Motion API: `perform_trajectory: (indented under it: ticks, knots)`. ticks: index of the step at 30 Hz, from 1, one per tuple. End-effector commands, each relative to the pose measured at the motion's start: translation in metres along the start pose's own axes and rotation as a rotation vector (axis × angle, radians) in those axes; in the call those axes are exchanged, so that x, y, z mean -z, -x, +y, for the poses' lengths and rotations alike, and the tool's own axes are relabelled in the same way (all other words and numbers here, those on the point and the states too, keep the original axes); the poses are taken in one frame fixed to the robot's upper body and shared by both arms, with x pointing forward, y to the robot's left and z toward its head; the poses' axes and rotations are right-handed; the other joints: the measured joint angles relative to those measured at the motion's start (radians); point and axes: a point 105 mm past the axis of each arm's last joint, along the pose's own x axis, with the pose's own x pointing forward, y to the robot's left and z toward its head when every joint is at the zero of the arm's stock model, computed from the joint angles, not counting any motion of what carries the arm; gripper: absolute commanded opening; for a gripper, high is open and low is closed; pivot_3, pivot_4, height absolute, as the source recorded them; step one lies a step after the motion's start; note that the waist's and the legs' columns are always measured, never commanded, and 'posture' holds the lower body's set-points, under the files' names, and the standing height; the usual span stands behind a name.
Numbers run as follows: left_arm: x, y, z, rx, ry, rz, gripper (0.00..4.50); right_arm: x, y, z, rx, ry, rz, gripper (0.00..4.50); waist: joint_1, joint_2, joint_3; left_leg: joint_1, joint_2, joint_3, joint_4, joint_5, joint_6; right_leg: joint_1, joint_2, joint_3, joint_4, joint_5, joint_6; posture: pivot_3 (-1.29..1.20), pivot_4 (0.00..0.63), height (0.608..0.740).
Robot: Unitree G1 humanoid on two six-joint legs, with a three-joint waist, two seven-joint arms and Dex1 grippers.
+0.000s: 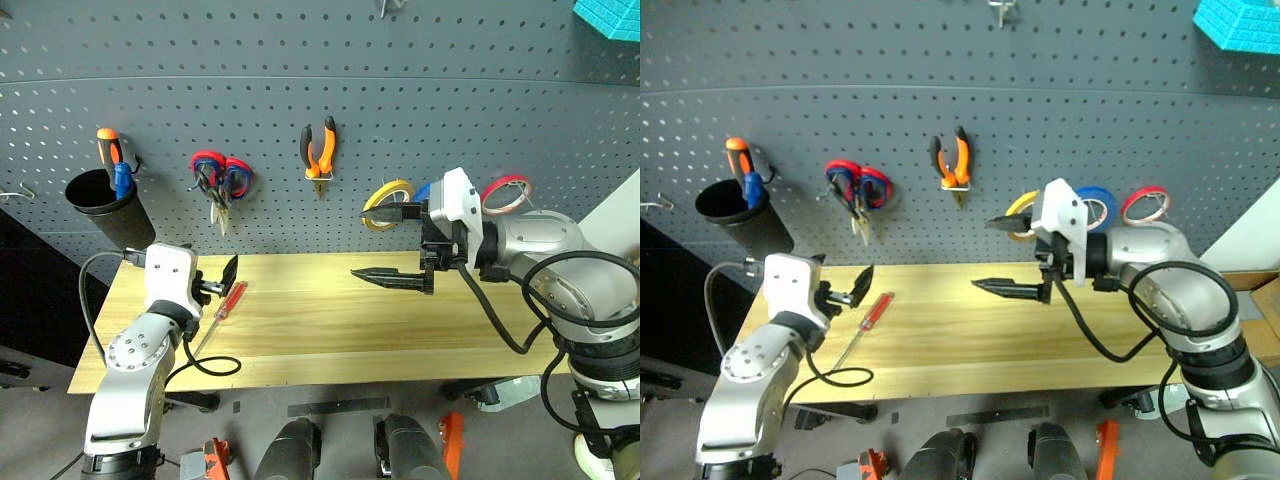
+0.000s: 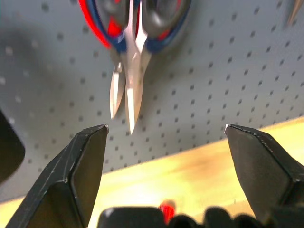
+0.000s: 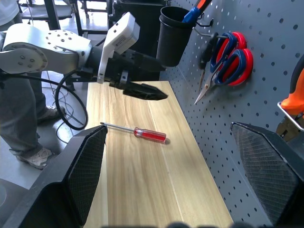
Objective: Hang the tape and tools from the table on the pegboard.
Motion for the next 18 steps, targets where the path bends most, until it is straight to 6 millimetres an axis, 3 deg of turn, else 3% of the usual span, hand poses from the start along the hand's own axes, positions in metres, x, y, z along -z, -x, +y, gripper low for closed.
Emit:
perform_trajectory:
  ticks: [1,6,10,18]
  knots:
    - [0.019,0.008,0.01,0.001,-0.05,0.109,4.29,0.001,0.003,0.005,-0.012,0.019,0.013,4.5,0.0,0.0,0.0,0.0,0.0,0.0,0.0,0.0,0.0,0.0,0.0,0.0,0.0,0.0,0.0,-0.08,0.161,0.74]
    - [0.048,0.011,0.008,0.033,-0.064,0.278,4.4,0.008,-0.003,0.014,-0.033,-0.024,0.02,4.5,0.001,0.0,0.0,0.0,0.0,0.0,0.0,0.0,0.0,0.0,0.0,0.0,0.0,0.0,0.0,-0.08,0.175,0.74]
    - [0.057,0.006,0.001,0.072,0.01,0.357,4.4,0.016,-0.006,0.022,-0.041,-0.057,0.052,4.5,0.002,0.0,0.0,0.0,0.0,-0.001,0.0,0.0,0.0,0.0,0.0,0.0,0.0,0.0,0.0,-0.09,0.189,0.74]
    - [0.074,-0.017,0.01,0.105,0.04,0.53,4.4,0.036,-0.027,0.024,0.045,-0.193,0.136,4.5,-0.004,0.002,0.002,0.001,0.0,-0.001,0.0,0.0,0.0,0.0,0.0,0.0,0.001,0.0,0.0,-0.13,0.223,0.74]
